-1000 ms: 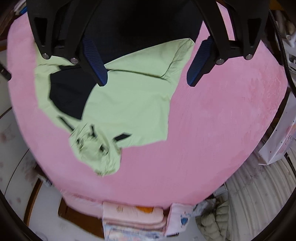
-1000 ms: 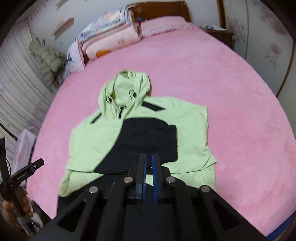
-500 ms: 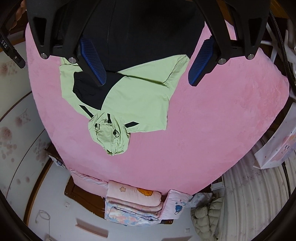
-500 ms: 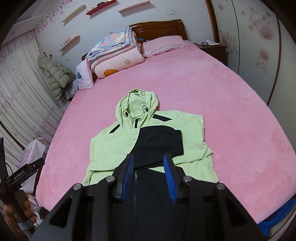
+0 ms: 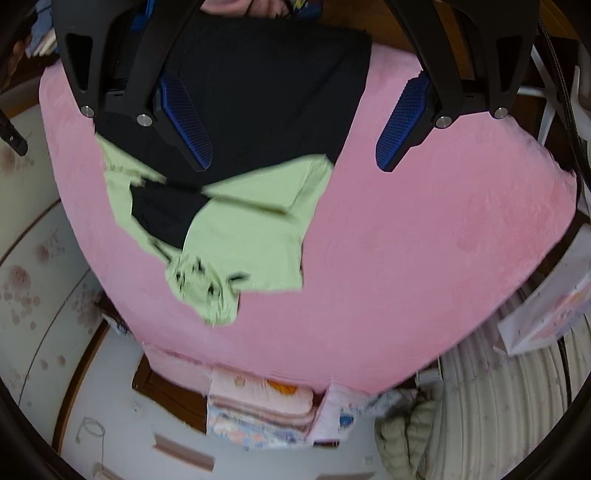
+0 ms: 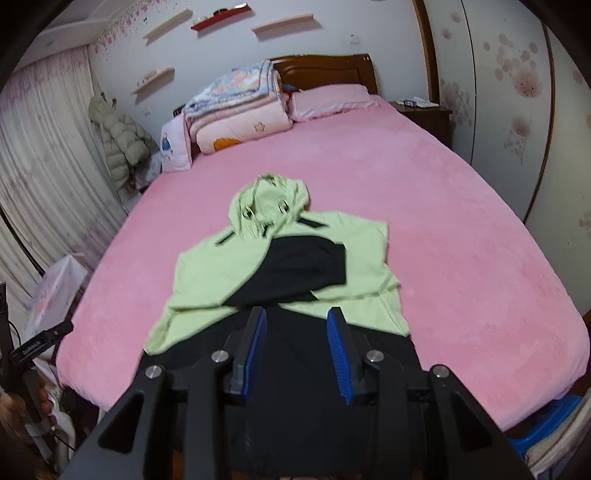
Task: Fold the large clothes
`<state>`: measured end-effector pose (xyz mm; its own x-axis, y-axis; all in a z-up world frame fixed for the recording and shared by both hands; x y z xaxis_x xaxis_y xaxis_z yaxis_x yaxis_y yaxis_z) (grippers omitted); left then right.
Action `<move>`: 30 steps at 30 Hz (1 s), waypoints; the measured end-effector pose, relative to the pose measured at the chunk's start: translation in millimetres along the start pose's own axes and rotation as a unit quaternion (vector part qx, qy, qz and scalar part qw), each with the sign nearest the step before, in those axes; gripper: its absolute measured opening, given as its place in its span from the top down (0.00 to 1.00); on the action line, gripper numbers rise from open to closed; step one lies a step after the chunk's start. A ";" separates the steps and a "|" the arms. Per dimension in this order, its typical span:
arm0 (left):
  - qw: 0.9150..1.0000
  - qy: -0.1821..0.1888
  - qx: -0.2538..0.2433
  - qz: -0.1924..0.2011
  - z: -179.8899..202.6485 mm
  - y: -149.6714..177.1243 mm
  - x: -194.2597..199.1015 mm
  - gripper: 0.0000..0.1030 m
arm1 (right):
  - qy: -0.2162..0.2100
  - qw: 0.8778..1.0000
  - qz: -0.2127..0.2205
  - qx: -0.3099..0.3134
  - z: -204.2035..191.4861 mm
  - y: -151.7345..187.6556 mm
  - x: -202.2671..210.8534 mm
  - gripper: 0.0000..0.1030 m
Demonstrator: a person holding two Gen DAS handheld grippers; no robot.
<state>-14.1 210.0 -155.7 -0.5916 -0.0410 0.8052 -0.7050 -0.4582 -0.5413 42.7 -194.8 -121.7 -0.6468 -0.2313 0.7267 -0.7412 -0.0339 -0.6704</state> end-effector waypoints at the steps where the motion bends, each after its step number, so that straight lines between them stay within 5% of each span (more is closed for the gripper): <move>1: 1.000 0.000 0.002 -0.015 -8.2 10.3 -6.2 0.13 | 0.002 1.000 -0.006 0.000 2.7 6.5 -1.5 0.67; 14: 0.992 -0.018 -0.001 -0.126 -83.0 117.2 -99.2 0.13 | 0.038 0.992 -0.114 -0.050 61.5 120.8 -41.0 0.67; 22: 0.987 -0.009 -0.013 -0.158 -112.6 150.1 -145.2 0.22 | 0.048 0.988 -0.145 -0.032 62.0 140.4 -38.4 0.66; 30: 0.988 0.023 -0.027 -0.153 -99.9 151.7 -165.4 0.25 | 0.051 0.984 -0.170 -0.021 64.9 149.6 -48.5 0.67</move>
<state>-62.3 235.9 -395.2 -0.3636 0.1336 0.9219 -0.8727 -0.3949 -0.2870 -25.2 -251.7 -267.0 -0.3732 -0.1158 0.9205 -0.9233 -0.0510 -0.3807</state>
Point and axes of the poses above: each gripper's, at about its wrist camera, not at the fingertips, and x roughly against the way its jaws point, z to its right, y to its underside, the point moved 10 cm from there along -x, roughly the way its jaws point, and after that the axes turned 8 degrees about x, right-handed, at the moved point
